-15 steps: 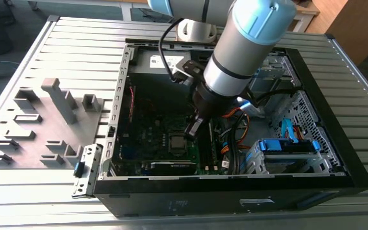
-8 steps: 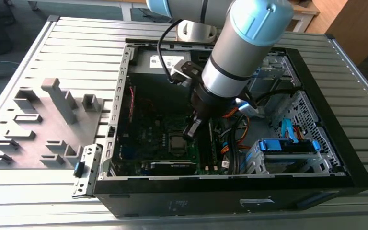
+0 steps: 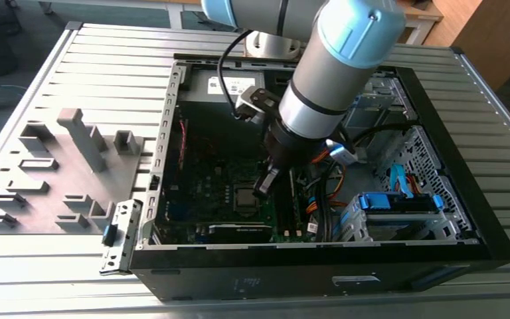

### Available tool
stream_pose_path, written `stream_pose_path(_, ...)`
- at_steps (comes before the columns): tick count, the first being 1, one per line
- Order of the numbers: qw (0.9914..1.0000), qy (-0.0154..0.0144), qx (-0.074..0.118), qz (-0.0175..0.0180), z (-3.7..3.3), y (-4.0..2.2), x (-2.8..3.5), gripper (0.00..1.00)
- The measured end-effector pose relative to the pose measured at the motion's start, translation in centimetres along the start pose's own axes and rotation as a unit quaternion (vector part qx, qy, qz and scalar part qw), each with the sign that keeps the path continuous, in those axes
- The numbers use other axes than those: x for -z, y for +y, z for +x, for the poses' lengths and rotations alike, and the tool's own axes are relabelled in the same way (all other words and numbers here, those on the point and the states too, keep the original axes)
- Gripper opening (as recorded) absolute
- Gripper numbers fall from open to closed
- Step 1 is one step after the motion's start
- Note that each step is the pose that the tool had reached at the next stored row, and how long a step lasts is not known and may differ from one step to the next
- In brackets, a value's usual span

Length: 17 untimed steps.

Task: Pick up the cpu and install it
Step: 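Install the first cpu locking lever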

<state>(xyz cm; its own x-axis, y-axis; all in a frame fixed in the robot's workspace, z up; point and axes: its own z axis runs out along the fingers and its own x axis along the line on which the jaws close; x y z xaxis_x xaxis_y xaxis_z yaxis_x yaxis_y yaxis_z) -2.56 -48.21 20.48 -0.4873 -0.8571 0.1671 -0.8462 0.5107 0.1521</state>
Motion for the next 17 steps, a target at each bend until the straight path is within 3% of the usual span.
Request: stream_pose_path(17,0.99995,0.0014,0.010,0.0016,0.69,-0.47,-1.05,0.11)
